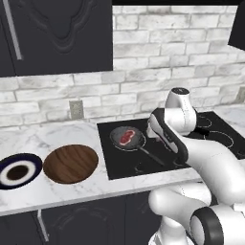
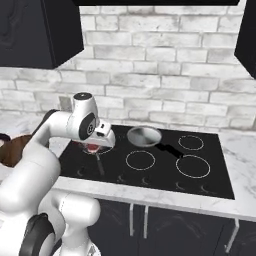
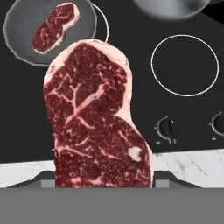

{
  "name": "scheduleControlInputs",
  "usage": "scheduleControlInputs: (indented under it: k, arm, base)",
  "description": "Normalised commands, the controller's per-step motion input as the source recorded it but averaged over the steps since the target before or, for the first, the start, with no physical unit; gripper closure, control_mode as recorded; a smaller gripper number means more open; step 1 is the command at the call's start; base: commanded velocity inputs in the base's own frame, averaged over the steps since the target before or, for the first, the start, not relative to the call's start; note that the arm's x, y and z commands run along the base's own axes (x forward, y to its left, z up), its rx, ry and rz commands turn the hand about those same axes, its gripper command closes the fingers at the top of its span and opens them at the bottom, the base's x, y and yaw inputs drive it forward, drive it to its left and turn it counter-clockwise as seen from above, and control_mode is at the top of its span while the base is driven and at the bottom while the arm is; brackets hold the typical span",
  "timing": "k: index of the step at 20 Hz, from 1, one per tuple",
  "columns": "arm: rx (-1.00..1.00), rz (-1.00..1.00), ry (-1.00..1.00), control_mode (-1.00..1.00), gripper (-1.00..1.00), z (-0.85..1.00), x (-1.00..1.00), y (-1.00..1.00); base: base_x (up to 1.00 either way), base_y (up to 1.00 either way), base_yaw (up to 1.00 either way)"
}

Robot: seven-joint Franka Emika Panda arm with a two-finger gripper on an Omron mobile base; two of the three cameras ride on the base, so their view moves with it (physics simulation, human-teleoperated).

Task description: Place one of the steaks on the plate and the other in the bowl. Then place the bowl in the fridge.

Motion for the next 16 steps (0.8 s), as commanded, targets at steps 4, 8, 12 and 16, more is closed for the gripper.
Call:
scheduleControlInputs:
  k: [4, 8, 12, 16]
  arm:
    - [0.00, 0.00, 0.00, 1.00, 1.00, 0.00, 0.00, 0.00]
    - [0.00, 0.00, 0.00, 1.00, 1.00, 0.00, 0.00, 0.00]
    - [0.00, 0.00, 0.00, 1.00, 1.00, 0.00, 0.00, 0.00]
    - [0.00, 0.00, 0.00, 1.00, 1.00, 0.00, 0.00, 0.00]
  base:
    - [0.00, 0.84, -0.04]
    - [0.00, 0.83, -0.01]
    - [0.00, 0.84, 0.00]
    - [0.00, 0.42, 0.00]
